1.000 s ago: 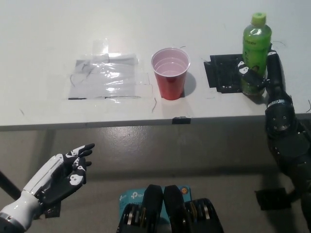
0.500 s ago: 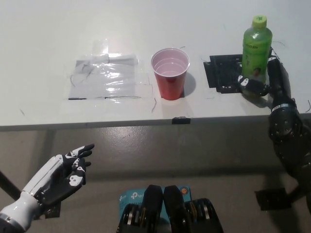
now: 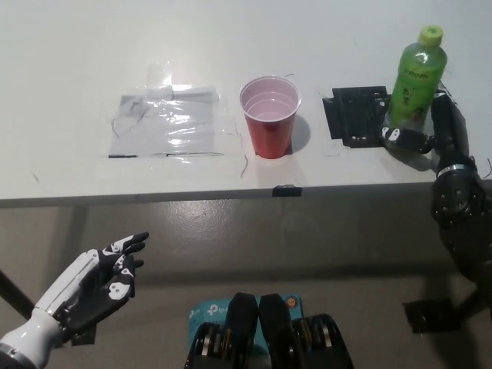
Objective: The robot uses its right hand to pick up a bottle kept in the middle of the desk and tilt it into a cup kept next to it to pour water out
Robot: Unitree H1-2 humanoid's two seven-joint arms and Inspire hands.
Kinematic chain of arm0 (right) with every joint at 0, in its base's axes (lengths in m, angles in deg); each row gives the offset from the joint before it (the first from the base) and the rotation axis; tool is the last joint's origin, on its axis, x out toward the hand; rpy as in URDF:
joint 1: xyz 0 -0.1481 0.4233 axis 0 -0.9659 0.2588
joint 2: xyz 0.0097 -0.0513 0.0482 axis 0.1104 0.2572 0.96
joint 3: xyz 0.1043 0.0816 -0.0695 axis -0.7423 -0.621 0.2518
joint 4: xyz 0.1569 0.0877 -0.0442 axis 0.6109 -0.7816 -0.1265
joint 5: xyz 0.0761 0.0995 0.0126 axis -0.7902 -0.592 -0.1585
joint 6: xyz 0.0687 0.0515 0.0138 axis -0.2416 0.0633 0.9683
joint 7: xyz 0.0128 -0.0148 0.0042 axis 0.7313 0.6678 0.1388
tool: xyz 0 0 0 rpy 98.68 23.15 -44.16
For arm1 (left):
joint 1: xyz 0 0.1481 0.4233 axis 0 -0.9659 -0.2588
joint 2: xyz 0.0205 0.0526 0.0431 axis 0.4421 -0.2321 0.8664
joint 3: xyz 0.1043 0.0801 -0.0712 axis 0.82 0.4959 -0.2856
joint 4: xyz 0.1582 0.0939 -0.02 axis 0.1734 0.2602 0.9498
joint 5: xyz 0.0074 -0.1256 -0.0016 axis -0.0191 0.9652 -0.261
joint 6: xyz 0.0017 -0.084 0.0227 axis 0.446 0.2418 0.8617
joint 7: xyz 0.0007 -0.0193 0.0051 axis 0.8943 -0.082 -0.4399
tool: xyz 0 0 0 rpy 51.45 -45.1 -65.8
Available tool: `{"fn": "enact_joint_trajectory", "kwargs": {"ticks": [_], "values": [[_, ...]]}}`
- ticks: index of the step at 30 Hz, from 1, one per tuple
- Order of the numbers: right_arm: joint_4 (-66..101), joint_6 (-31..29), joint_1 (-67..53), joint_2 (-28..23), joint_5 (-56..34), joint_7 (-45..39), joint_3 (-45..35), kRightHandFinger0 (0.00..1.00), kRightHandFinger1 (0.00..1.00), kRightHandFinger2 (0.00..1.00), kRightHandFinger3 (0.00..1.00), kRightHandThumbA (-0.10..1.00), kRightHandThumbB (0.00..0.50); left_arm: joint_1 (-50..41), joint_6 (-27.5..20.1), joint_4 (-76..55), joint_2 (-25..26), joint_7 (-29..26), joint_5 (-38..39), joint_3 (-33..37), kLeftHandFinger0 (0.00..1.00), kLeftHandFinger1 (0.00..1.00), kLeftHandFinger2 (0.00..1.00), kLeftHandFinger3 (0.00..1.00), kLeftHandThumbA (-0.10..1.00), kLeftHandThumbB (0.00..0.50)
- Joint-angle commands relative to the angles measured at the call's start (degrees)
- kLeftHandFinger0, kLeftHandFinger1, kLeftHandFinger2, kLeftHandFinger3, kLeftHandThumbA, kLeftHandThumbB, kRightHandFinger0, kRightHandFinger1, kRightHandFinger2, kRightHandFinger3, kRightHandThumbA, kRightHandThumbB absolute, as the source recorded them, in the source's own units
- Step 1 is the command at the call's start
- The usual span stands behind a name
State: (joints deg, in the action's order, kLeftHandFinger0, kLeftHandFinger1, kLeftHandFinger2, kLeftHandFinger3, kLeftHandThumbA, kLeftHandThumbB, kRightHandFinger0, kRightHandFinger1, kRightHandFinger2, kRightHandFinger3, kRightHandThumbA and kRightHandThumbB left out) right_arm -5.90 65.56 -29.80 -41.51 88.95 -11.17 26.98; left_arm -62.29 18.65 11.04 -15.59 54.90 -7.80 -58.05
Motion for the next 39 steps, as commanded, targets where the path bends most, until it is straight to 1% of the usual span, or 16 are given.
{"fn": "enact_joint_trajectory", "kwargs": {"ticks": [1,6,13,20,21,22,24,27,31,32,33,34,36,37,38,39], "values": [[5.1,6.4,1.8,-2.1,2.8,-2.0,1.5,1.00,1.00,1.00,1.00,1.00,0.500,-0.3,-2.2,-0.8,0.5,0.1,0.3,-0.5,0.95,1.00,1.00,1.00,0.75,0.119],[11.0,9.6,-1.2,-3.3,4.1,-2.9,2.3,1.00,1.00,1.00,1.00,1.00,0.500,-0.4,-2.1,-0.9,1.0,0.2,0.0,-0.6,0.94,1.00,1.00,1.00,0.75,0.135],[30.0,19.0,-9.6,-6.8,6.9,-9.9,3.3,1.00,1.00,1.00,1.00,1.00,0.500,-0.6,-1.5,-1.2,1.4,0.2,-0.2,-0.6,0.95,1.00,1.00,1.00,0.77,0.156],[53.3,29.5,-18.3,-10.2,8.1,-19.7,3.5,1.00,1.00,1.00,1.00,1.00,0.500,-0.6,-2.1,-0.9,1.4,0.4,0.1,-0.8,0.95,1.00,1.00,1.00,0.75,0.110],[53.5,29.7,-18.4,-10.2,8.1,-19.9,3.4,1.00,1.00,1.00,1.00,1.00,0.500,-0.6,-2.1,-0.9,1.4,0.4,0.1,-0.8,0.96,1.00,1.00,1.00,0.75,0.110],[55.5,30.1,-19.4,-10.5,7.9,-20.5,3.2,1.00,1.00,1.00,1.00,1.00,0.500,-0.6,-1.8,-1.0,1.4,0.2,-0.1,-0.8,0.95,1.00,1.00,1.00,0.75,0.141],[59.3,30.8,-21.7,-10.6,7.6,-21.6,3.0,1.00,1.00,1.00,1.00,1.00,0.500,-0.5,-1.2,-1.3,1.8,-0.1,-0.4,-1.2,0.95,1.00,1.00,1.00,0.78,0.168],[66.5,34.4,-26.5,-11.7,6.7,-24.0,2.0,1.00,1.00,1.00,1.00,1.00,0.500,-0.6,-1.4,-1.2,2.0,0.2,-0.6,-0.9,0.93,1.00,1.00,1.00,0.78,0.151],[75.5,35.5,-34.4,-10.8,4.4,-22.9,-1.7,1.00,1.00,1.00,1.00,1.00,0.500,-0.6,-1.3,-1.4,2.1,0.3,-0.5,-1.0,0.93,1.00,1.00,1.00,0.77,0.150],[79.0,32.0,-38.9,-7.8,1.5,-18.6,-5.3,1.00,1.00,1.00,1.00,0.90,0.500,-0.6,-1.5,-1.2,1.8,0.2,-0.2,-1.2,0.93,1.00,1.00,1.00,0.77,0.162],[80.2,29.8,-40.6,-6.4,-1.6,-18.2,-6.9,1.00,1.00,1.00,1.00,0.75,0.500,-0.6,-1.5,-1.2,1.9,0.3,-0.2,-1.1,0.93,1.00,1.00,1.00,0.77,0.158],[80.5,29.6,-40.9,-6.1,-1.8,-18.5,-7.4,1.00,1.00,1.00,1.00,0.75,0.500,-0.6,-1.6,-1.2,1.9,0.3,-0.2,-1.1,0.94,1.00,1.00,1.00,0.77,0.159],[84.7,27.8,-45.1,-2.7,-4.9,-17.8,-10.0,1.00,1.00,1.00,1.00,0.57,0.380,0.5,-0.6,-0.8,2.3,0.9,0.1,-0.8,0.94,1.00,1.00,1.00,0.76,0.169],[86.5,26.3,-46.8,-0.9,-5.7,-17.6,-10.0,0.92,1.00,1.00,1.00,0.58,0.342,0.4,-0.8,-0.9,2.2,0.8,0.0,-0.8,0.94,1.00,1.00,1.00,0.77,0.186],[87.6,25.9,-47.6,0.5,-5.8,-17.8,-10.1,0.78,1.00,1.00,1.00,0.58,0.356,0.5,-1.0,-0.7,2.2,0.8,0.0,-0.8,0.94,1.00,1.00,1.00,0.78,0.187],[88.2,25.9,-48.0,1.3,-5.5,-18.0,-10.1,0.68,0.97,1.00,1.00,0.57,0.406,0.4,-1.1,-0.8,2.2,0.8,-0.1,-0.8,0.94,1.00,1.00,1.00,0.78,0.181]]}}
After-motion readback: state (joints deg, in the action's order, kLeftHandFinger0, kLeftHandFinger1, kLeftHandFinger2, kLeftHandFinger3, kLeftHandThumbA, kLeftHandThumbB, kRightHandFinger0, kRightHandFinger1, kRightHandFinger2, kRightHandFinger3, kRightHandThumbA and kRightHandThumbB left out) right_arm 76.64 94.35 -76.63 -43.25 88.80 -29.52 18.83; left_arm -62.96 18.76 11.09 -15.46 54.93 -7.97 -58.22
